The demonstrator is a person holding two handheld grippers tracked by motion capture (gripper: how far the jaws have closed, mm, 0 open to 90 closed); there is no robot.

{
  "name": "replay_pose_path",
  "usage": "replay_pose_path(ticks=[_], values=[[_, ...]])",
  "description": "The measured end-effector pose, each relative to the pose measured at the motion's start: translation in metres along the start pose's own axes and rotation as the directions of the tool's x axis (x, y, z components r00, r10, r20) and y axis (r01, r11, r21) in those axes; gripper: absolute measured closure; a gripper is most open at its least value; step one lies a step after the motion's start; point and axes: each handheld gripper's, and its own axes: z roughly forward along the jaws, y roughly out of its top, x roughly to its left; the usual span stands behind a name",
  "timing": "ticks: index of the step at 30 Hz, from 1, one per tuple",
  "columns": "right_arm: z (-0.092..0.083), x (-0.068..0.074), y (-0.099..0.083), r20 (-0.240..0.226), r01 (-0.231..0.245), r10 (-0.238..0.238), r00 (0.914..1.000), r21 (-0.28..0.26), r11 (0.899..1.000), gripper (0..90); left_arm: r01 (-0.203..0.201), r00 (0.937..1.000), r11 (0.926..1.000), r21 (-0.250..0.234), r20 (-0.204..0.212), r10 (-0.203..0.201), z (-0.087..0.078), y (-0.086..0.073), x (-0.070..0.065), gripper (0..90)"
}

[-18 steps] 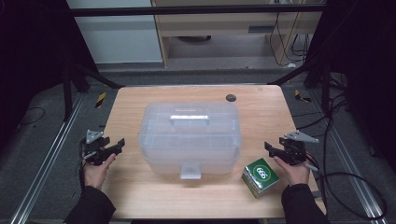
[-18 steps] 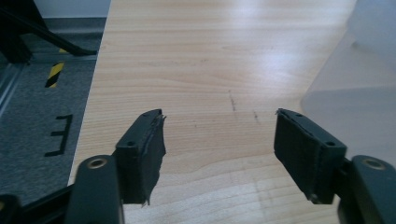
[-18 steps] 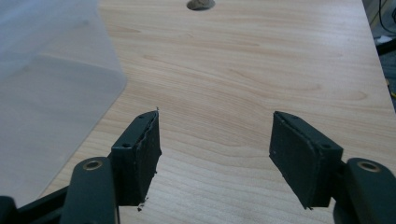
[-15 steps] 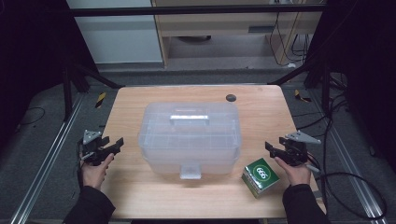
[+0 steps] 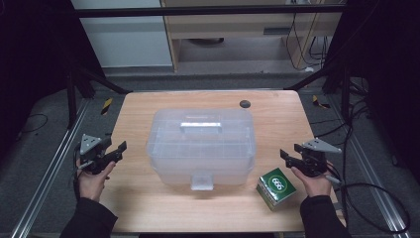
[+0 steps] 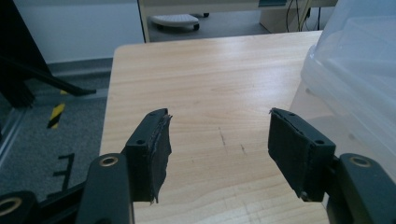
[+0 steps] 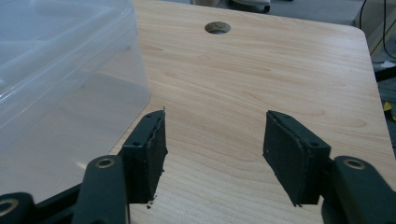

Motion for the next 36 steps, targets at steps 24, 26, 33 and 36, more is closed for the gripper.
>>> replay_pose_path(ticks=[24, 26, 33, 36], values=[[-0.002, 0.009, 0.008, -0.056, 0.037, -0.035, 0.9978, 0.032, 0.999, 42.6, -0.183, 0.9742, 0.982, -0.047, 0.125, 0.188, -0.022, 0.064, -0.021, 33.7], [-0.003, 0.009, 0.008, -0.06, 0.032, -0.03, 0.9977, 0.036, 0.999, 42.8, -0.205, 0.9686, 0.9775, -0.049, 0.133, 0.21, -0.023, 0.071, -0.024, 34.0], [-0.001, 0.011, 0.007, -0.056, 0.042, -0.038, 0.9977, 0.062, 0.997, 42.7, -0.262, 0.9525, 0.9634, -0.056, 0.145, 0.268, -0.025, 0.092, -0.033, 35.6], [-0.001, 0.012, 0.008, -0.062, 0.04, -0.036, 0.9975, 0.064, 0.997, 42.3, -0.286, 0.9437, 0.9567, -0.052, 0.158, 0.291, -0.024, 0.099, -0.038, 35.7]])
